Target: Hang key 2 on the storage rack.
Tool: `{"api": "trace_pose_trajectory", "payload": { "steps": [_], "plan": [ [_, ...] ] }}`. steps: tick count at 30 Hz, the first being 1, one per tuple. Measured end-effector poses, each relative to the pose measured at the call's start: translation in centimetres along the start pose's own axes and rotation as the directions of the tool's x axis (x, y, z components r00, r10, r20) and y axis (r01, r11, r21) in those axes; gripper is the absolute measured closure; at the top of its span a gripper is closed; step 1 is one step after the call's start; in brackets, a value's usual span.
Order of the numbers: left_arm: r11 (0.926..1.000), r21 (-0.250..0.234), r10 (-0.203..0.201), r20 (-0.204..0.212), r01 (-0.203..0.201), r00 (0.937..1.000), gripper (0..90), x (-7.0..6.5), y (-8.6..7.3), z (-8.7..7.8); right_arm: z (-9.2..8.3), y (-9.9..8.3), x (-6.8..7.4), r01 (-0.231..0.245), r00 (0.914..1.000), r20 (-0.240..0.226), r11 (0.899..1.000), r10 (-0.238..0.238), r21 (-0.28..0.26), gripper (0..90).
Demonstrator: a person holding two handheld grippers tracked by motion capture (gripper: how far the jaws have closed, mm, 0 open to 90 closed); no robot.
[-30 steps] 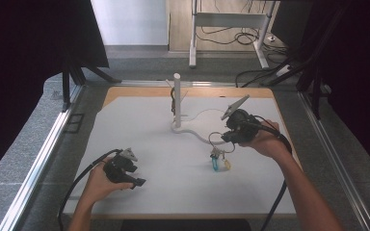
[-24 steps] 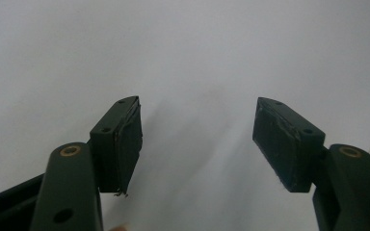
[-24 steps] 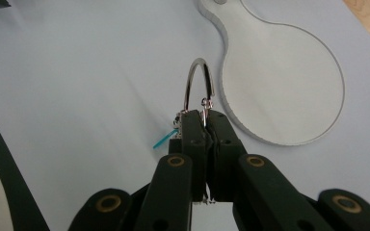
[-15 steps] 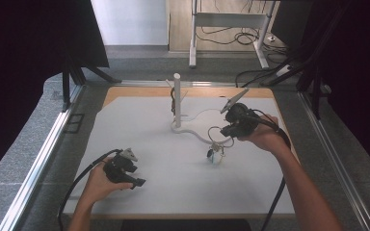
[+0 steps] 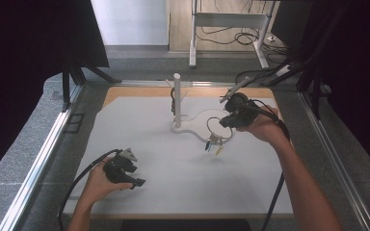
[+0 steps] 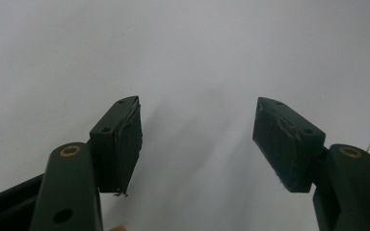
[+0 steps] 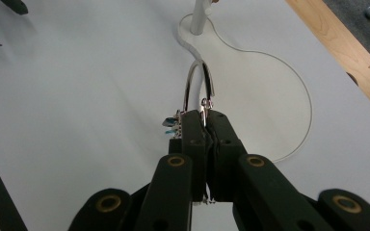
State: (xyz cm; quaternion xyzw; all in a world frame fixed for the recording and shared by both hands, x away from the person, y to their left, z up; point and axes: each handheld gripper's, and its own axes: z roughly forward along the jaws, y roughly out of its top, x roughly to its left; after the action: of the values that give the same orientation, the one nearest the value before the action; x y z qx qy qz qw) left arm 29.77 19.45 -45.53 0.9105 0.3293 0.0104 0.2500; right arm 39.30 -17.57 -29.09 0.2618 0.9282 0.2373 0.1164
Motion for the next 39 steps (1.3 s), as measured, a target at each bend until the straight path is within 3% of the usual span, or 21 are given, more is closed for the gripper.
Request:
{"api": "trace_pose_trajectory", "payload": {
  "steps": [19, 39],
  "plan": [
    [0.9999, -0.010, 0.004, 0.006, -0.004, 1.0000, 34.9, -0.1, -0.2, -0.4, 0.4, 1.8, -2.4, -0.056, 0.9984, 0.010, 0.998, 0.056, -0.019, 87.5],
    [0.9999, -0.001, 0.012, 0.006, -0.012, 0.9999, 34.9, -0.2, -0.2, -0.2, 1.2, 2.9, -3.8, -0.089, 0.9958, 0.017, 0.996, 0.090, -0.031, 87.5]
  ]
}}
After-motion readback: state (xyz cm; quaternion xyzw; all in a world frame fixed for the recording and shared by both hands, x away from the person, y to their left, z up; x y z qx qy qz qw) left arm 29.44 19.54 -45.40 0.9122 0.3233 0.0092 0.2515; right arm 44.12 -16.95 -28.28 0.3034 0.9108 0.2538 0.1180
